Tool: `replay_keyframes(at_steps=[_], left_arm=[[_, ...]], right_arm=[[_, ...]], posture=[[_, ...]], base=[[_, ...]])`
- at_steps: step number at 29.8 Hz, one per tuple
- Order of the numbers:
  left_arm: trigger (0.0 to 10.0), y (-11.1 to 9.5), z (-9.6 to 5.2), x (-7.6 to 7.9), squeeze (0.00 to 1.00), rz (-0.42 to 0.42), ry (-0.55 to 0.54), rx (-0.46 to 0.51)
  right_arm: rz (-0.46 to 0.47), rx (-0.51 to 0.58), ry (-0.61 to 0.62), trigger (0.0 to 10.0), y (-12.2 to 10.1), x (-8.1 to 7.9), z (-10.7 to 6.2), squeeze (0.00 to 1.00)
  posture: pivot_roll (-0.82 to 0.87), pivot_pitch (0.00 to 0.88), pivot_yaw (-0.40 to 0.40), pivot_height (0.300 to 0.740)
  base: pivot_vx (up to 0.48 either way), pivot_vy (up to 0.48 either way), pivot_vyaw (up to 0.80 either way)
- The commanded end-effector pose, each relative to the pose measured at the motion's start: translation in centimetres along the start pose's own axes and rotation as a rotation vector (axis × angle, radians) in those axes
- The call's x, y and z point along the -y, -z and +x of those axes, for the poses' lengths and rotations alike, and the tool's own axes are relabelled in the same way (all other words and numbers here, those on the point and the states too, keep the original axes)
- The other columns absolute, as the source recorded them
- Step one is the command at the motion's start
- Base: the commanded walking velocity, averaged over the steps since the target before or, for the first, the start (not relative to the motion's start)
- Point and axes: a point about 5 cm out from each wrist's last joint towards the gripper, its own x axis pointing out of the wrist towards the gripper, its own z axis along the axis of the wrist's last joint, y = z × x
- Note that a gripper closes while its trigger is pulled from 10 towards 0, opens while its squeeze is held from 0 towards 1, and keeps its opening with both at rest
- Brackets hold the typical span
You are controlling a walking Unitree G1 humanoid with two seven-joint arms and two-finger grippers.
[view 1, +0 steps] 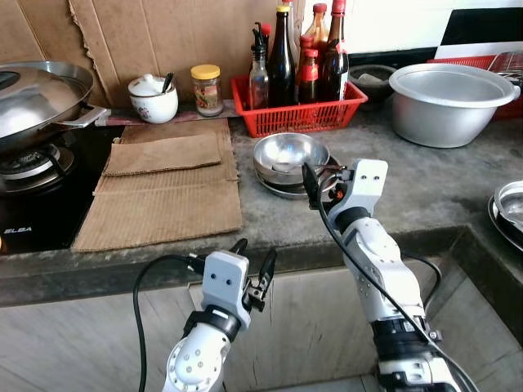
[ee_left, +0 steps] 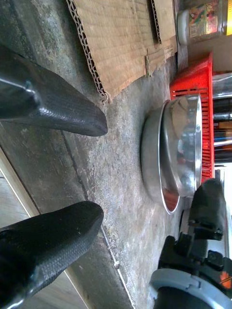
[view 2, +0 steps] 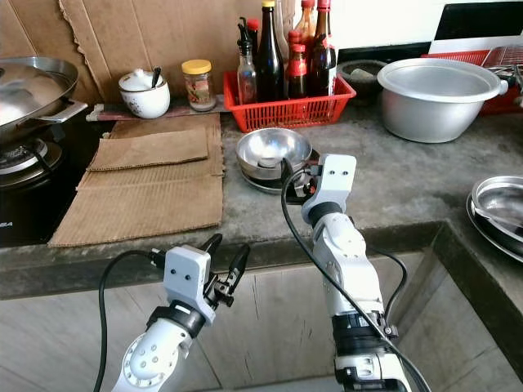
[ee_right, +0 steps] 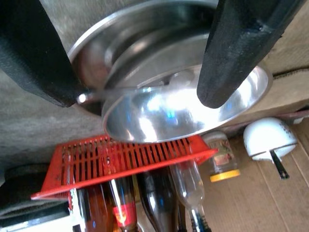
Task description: Kitchen organization
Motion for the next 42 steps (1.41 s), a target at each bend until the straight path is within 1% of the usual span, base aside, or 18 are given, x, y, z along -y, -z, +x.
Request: replay_keyframes(at_steps=[1, 4, 9, 23, 24, 25, 26, 27, 28, 29, 30, 42], left_arm=[[10.0, -0.3, 0.0, 0.0, 0.00, 0.009, -0.004, 0.003], [10.0, -0.3, -0.1, 0.0, 0.00, 0.010, -0.002, 0.003], [10.0, -0.3, -0.1, 0.0, 0.00, 0.009, -0.002, 0.003], [10.0, -0.2, 0.1, -0.1, 0.00, 0.012, -0.004, 0.002], [10.0, -0.2, 0.1, -0.1, 0.00, 0.013, -0.004, 0.002], [10.0, -0.2, 0.1, -0.1, 0.00, 0.013, -0.004, 0.001], [10.0, -0.2, 0.1, -0.1, 0.00, 0.013, -0.005, 0.001], [10.0, -0.2, 0.1, -0.1, 0.00, 0.013, -0.006, 0.001], [10.0, -0.1, 0.1, -0.1, 0.00, 0.014, -0.006, 0.000], [10.0, -0.1, 0.1, -0.1, 0.00, 0.014, -0.007, 0.000], [10.0, -0.1, 0.1, -0.1, 0.00, 0.014, -0.007, 0.000], [10.0, -0.1, 0.1, -0.2, 0.00, 0.018, -0.006, -0.002]], right_arm=[[0.014, 0.018, 0.003, 10.0, -0.3, -0.1, 0.3, 0.00], [0.022, 0.022, 0.024, 10.0, -0.3, -0.2, 0.7, 0.00], [0.027, 0.033, 0.026, 10.0, -0.5, -0.4, 1.0, 0.00], [0.040, 0.062, 0.056, 9.9, -1.1, -0.2, 1.8, 0.00], [0.040, 0.063, 0.057, 8.1, -1.1, -0.2, 1.9, 0.00], [0.039, 0.065, 0.058, 8.1, -1.1, -0.2, 1.9, 0.00], [0.042, 0.066, 0.057, 3.3, -1.2, -0.2, 1.9, 0.00], [0.043, 0.067, 0.056, 2.2, -1.2, -0.3, 2.0, 0.00], [0.043, 0.068, 0.055, 0.4, -1.2, -0.3, 2.0, 0.00], [0.043, 0.069, 0.055, 0.4, -1.2, -0.3, 2.0, 0.00], [0.043, 0.070, 0.055, 0.0, -1.2, -0.3, 2.0, 0.00], [0.041, 0.081, 0.062, 0.0, -1.5, -0.1, 2.2, 0.00]], posture=[[0.07, 0.057, -0.011, 0.740], [0.07, 0.058, -0.011, 0.740], [0.08, 0.059, -0.011, 0.740], [0.07, 0.056, -0.013, 0.740], [0.07, 0.056, -0.013, 0.740], [0.07, 0.055, -0.014, 0.740], [0.07, 0.056, -0.014, 0.740], [0.07, 0.056, -0.012, 0.740], [0.07, 0.056, -0.012, 0.740], [0.07, 0.056, -0.015, 0.740], [0.08, 0.056, -0.016, 0.740], [0.07, 0.056, -0.013, 0.740]], base=[[0.000, 0.000, 0.00], [0.000, 0.000, 0.00], [0.000, 0.000, 0.00], [0.000, 0.000, 0.00], [0.000, 0.000, 0.00], [0.000, 0.000, 0.00], [0.000, 0.000, 0.00], [0.000, 0.000, 0.00], [0.000, 0.000, 0.00], [0.000, 0.000, 0.00], [0.000, 0.000, 0.00], [0.000, 0.000, 0.00]])
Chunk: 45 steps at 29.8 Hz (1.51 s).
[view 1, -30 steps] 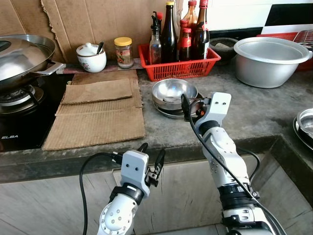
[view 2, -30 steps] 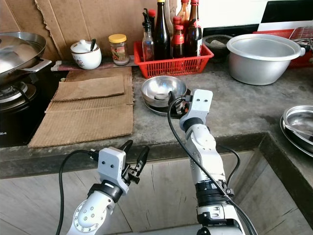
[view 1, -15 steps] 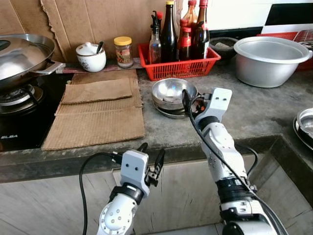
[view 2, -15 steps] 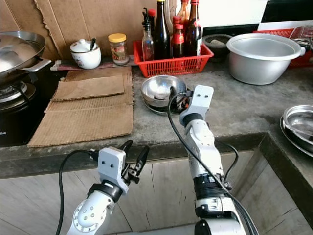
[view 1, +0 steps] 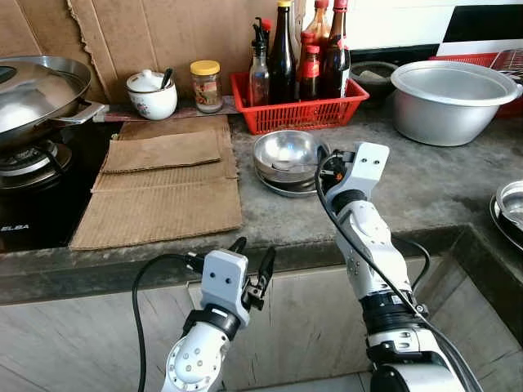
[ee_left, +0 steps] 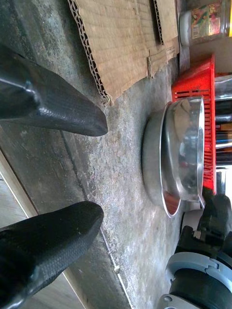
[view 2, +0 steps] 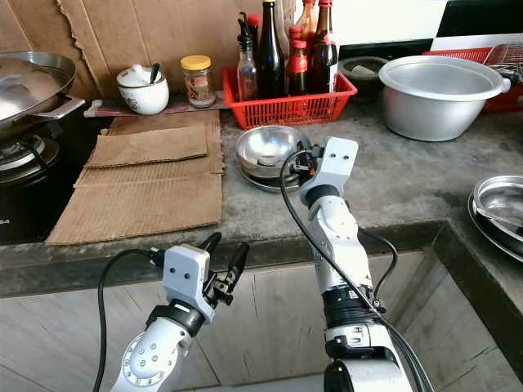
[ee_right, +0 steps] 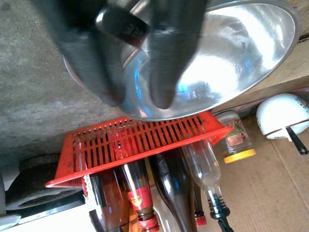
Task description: Kitchen organization
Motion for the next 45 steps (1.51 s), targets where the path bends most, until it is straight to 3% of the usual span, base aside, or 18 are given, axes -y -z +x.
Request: replay_keyframes(at_steps=[1, 13, 25, 35, 40, 45], left_arm=[[10.0, 0.0, 0.0, -0.2, 0.00, 0.018, 0.000, -0.008], [10.0, 0.0, 0.2, -0.5, 0.00, 0.029, -0.007, -0.008], [10.0, 0.1, 0.4, -0.6, 0.00, 0.033, -0.005, -0.006], [10.0, 0.0, 0.8, -0.7, 0.00, 0.030, -0.003, 0.003], [10.0, 0.0, 0.9, -0.9, 0.00, 0.029, -0.008, 0.005], [10.0, 0.0, 1.0, -0.9, 0.00, 0.030, -0.009, 0.008]], right_arm=[[0.002, 0.026, 0.000, 0.0, -0.7, -0.1, 0.4, 0.00], [0.013, 0.036, 0.010, 0.0, -0.9, 0.1, 0.5, 0.00], [0.101, 0.060, -0.043, 0.0, -1.8, -0.5, 0.3, 0.00], [0.138, 0.181, -0.076, 0.0, -5.0, -0.1, -1.2, 0.00], [0.079, 0.244, -0.067, 0.0, -6.2, -0.4, -3.2, 0.00], [0.036, 0.249, -0.045, 0.0, -6.1, -0.3, -4.5, 0.00]], posture=[[0.07, 0.055, -0.010, 0.740], [0.07, 0.048, -0.014, 0.740], [0.07, 0.030, -0.011, 0.740], [0.06, 0.025, -0.003, 0.740], [0.06, 0.020, 0.000, 0.740], [0.05, 0.015, 0.004, 0.740]], base=[[0.000, 0.000, 0.00], [0.000, 0.000, 0.00], [0.000, 0.000, 0.00], [0.000, 0.000, 0.00], [0.000, 0.000, 0.00], [0.000, 0.000, 0.00]])
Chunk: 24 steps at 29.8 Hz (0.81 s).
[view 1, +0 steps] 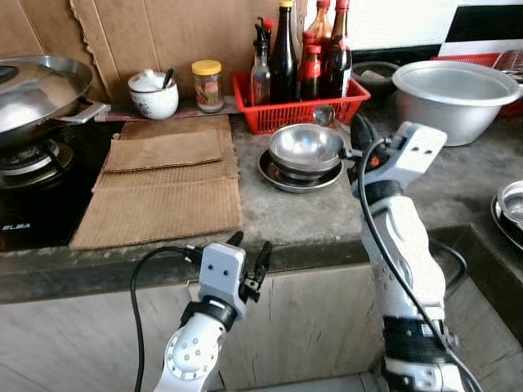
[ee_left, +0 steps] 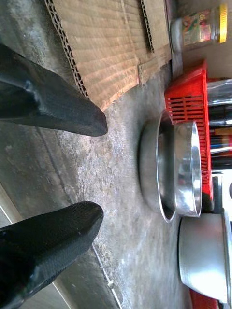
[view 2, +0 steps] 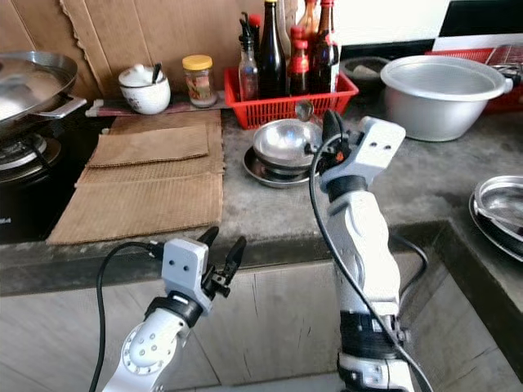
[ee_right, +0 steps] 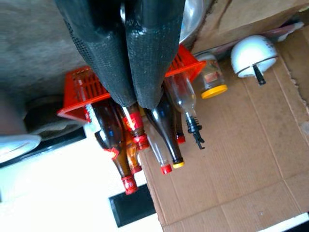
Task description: Kitchen organization
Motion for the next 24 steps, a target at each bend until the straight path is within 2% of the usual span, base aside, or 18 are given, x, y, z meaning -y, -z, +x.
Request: replay_keyframes(at_steps=[1, 5, 8, 12, 15, 24], left_arm=[[10.0, 0.1, 0.1, 0.1, 0.00, 0.002, 0.001, 0.001], [10.0, 0.1, 0.3, 0.0, 0.00, 0.002, 0.001, 0.003], [10.0, 0.2, 0.4, 0.0, 0.00, 0.003, 0.003, 0.005], [10.0, 0.2, 0.5, 0.0, 0.00, 0.005, 0.002, 0.007], [10.0, 0.1, 0.5, 0.0, 0.00, 0.001, 0.002, 0.013], [10.0, 0.1, 0.4, -0.1, 0.00, 0.001, -0.001, 0.016]], right_arm=[[-0.044, 0.021, 0.009, 0.0, -0.7, -0.3, -0.7, 0.00], [-0.094, 0.030, 0.041, 0.0, -1.1, 0.1, -1.6, 0.00], [-0.168, 0.038, 0.044, 0.0, -1.5, 0.3, -2.3, 0.00], [-0.195, 0.032, 0.064, 0.0, -1.5, 0.8, -2.8, 0.00], [-0.256, 0.005, 0.082, 0.0, -1.1, 1.3, -3.7, 0.00], [-0.315, -0.057, 0.108, 0.0, 0.4, 1.8, -5.3, 0.00]], posture=[[0.05, 0.013, 0.007, 0.740], [0.04, 0.005, 0.010, 0.740], [0.03, 0.002, 0.011, 0.740], [0.03, 0.000, 0.012, 0.740], [0.03, 0.000, 0.012, 0.740], [0.03, 0.000, 0.013, 0.740]], base=[[0.000, 0.000, 0.00], [0.000, 0.000, 0.00], [0.000, 0.000, 0.00], [0.000, 0.000, 0.00], [0.000, 0.000, 0.00], [0.000, 0.000, 0.00]])
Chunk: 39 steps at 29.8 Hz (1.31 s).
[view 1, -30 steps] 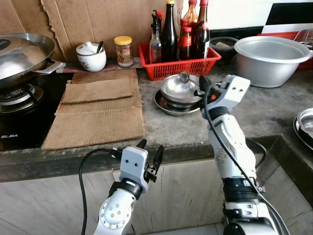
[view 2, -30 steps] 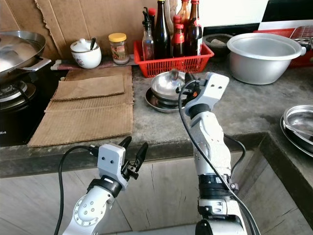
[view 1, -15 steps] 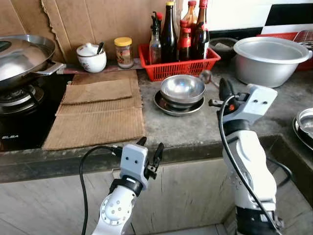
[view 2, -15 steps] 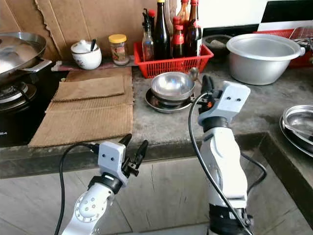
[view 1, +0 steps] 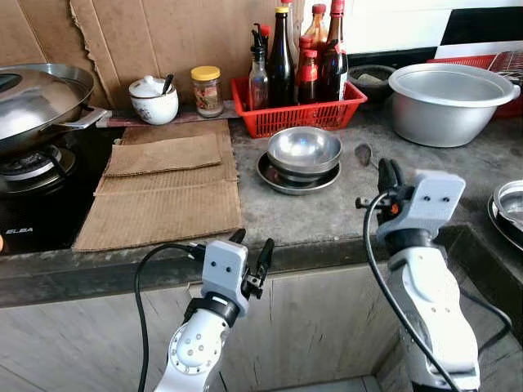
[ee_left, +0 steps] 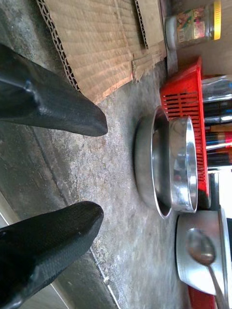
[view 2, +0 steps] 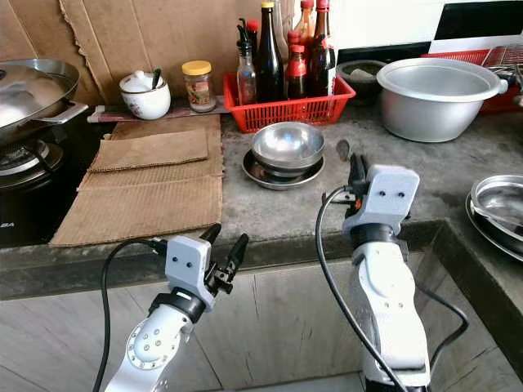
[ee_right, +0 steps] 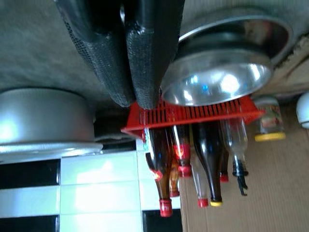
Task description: Kitchen organization
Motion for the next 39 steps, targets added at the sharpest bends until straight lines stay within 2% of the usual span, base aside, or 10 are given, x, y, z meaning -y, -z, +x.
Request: replay_keyframes(at_steps=[1, 9, 27, 39], left_arm=[[10.0, 0.0, -0.1, -0.1, 0.00, 0.007, -0.001, 0.010], [10.0, 0.3, -0.3, 0.2, 0.00, -0.002, 0.012, -0.007], [10.0, 0.5, -0.5, 0.3, 0.00, 0.003, 0.017, -0.017], [10.0, 0.5, -0.5, 0.4, 0.00, 0.000, 0.016, -0.018]], right_arm=[[-0.005, 0.032, -0.002, 0.0, -0.7, -0.3, -0.2, 0.00], [-0.036, 0.012, -0.010, 0.0, -0.1, -0.6, -0.7, 0.00], [-0.027, -0.004, -0.043, 0.0, 0.2, -1.2, -0.6, 0.00], [-0.016, -0.017, -0.044, 0.0, 0.4, -1.5, -0.8, 0.00]], posture=[[0.03, 0.000, 0.013, 0.740], [0.03, 0.000, 0.017, 0.740], [0.04, 0.000, 0.006, 0.740], [0.03, 0.013, 0.009, 0.740]], base=[[0.000, 0.000, 0.00], [0.000, 0.000, 0.00], [0.000, 0.000, 0.00], [-0.283, 0.000, 0.00]])
